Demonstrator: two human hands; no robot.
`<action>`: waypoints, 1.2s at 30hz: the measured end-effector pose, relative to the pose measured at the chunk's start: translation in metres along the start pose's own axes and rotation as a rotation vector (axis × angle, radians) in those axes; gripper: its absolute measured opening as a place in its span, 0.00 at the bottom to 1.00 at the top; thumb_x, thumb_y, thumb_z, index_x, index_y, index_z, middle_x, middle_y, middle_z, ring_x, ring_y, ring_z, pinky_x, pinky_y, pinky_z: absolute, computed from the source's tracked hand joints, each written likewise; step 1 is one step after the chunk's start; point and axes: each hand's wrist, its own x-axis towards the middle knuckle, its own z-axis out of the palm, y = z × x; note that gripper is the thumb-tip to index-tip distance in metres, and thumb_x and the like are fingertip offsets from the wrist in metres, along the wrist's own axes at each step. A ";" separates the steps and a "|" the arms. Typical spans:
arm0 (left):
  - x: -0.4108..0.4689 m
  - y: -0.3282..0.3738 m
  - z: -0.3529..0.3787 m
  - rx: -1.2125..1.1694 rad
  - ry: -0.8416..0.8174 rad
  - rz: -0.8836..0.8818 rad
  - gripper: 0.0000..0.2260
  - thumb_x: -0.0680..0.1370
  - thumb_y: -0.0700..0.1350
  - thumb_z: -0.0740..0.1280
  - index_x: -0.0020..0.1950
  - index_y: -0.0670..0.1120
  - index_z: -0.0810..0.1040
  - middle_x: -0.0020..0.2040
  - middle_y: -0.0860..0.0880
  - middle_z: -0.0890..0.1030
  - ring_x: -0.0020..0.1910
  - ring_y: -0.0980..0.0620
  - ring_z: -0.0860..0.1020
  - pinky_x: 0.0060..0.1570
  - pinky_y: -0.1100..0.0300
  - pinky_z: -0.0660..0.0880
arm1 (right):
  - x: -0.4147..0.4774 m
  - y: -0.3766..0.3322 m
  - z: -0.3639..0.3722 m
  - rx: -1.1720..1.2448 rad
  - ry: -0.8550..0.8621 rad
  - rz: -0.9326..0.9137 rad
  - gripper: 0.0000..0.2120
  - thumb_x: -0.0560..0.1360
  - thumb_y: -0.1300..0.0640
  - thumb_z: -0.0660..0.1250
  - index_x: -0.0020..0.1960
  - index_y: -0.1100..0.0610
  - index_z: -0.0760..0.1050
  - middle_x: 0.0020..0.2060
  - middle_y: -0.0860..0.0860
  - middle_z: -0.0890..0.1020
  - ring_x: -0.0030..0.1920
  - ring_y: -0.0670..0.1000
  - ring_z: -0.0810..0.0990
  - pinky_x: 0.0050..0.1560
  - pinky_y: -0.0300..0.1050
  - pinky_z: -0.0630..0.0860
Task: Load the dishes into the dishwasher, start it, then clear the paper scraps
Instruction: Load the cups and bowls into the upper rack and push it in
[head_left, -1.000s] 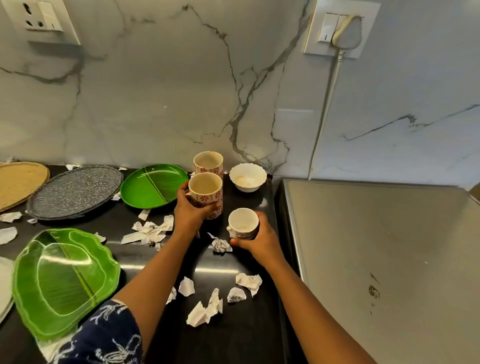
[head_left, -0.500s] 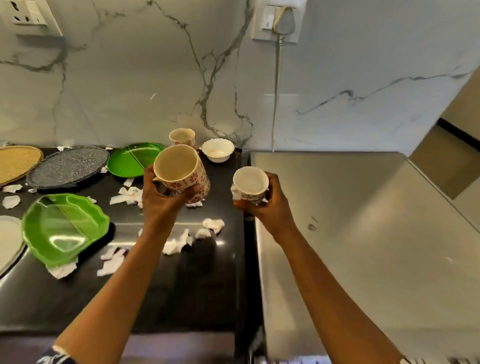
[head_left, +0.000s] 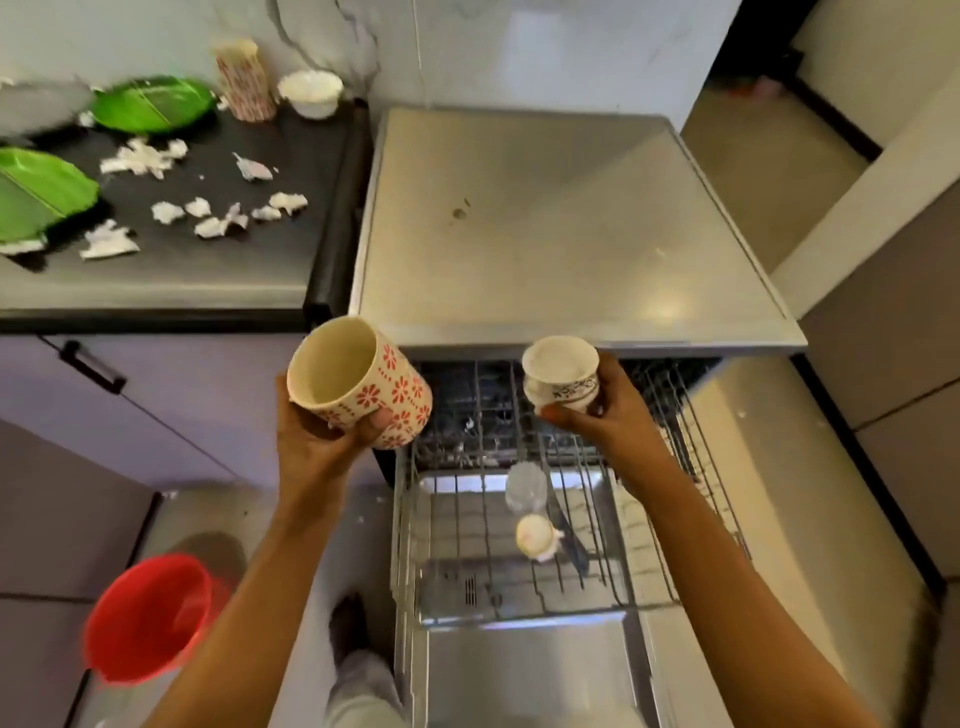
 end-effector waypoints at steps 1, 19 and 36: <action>-0.016 -0.008 -0.003 0.008 0.017 -0.049 0.39 0.55 0.59 0.81 0.61 0.56 0.69 0.57 0.57 0.77 0.59 0.55 0.76 0.54 0.56 0.78 | -0.013 0.015 -0.006 -0.017 0.003 0.036 0.33 0.64 0.62 0.77 0.64 0.51 0.66 0.58 0.48 0.76 0.58 0.48 0.76 0.49 0.33 0.77; -0.102 -0.106 0.021 0.252 -0.103 -0.422 0.41 0.53 0.52 0.79 0.62 0.56 0.64 0.56 0.57 0.75 0.54 0.58 0.77 0.41 0.62 0.80 | -0.039 0.168 -0.043 -0.161 0.293 0.426 0.29 0.67 0.58 0.76 0.64 0.54 0.67 0.55 0.55 0.78 0.53 0.56 0.78 0.51 0.52 0.78; -0.049 -0.168 0.022 0.043 0.083 -0.258 0.36 0.55 0.53 0.75 0.60 0.60 0.66 0.54 0.55 0.76 0.49 0.61 0.80 0.37 0.65 0.79 | 0.146 0.225 0.011 -1.165 -0.225 0.254 0.40 0.65 0.49 0.76 0.71 0.59 0.62 0.65 0.60 0.72 0.63 0.62 0.73 0.59 0.52 0.74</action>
